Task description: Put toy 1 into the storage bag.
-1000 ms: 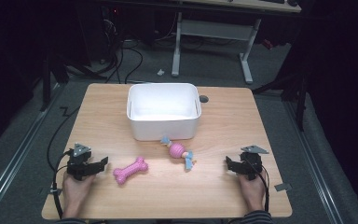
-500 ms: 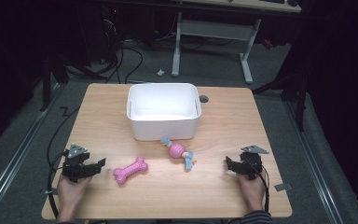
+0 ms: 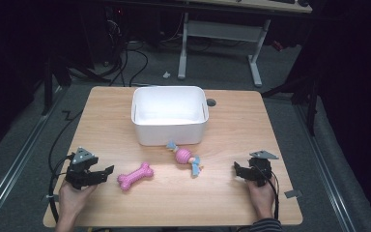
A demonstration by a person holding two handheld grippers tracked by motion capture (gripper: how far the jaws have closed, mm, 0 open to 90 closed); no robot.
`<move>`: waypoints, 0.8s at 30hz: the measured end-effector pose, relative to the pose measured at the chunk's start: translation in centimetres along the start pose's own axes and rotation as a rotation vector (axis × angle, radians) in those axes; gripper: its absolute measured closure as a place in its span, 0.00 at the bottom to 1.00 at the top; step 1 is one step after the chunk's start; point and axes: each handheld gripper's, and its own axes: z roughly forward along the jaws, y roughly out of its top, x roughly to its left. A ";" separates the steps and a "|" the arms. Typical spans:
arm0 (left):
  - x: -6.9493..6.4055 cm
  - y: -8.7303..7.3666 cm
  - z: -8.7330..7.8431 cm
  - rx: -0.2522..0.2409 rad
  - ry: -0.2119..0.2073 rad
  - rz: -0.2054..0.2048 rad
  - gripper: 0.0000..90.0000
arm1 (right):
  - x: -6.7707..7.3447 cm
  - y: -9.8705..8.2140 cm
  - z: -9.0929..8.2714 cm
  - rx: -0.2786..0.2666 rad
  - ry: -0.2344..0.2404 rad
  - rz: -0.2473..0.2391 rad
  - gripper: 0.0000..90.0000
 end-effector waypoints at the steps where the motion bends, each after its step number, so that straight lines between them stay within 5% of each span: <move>1: 0.0 0.0 0.0 0.000 0.000 0.000 0.32 | 0.0 0.0 0.0 0.000 0.000 0.000 0.21; 24: -4.7 2.8 2.3 0.113 -0.114 0.155 0.37 | 0.0 0.0 0.0 0.000 0.001 0.000 0.21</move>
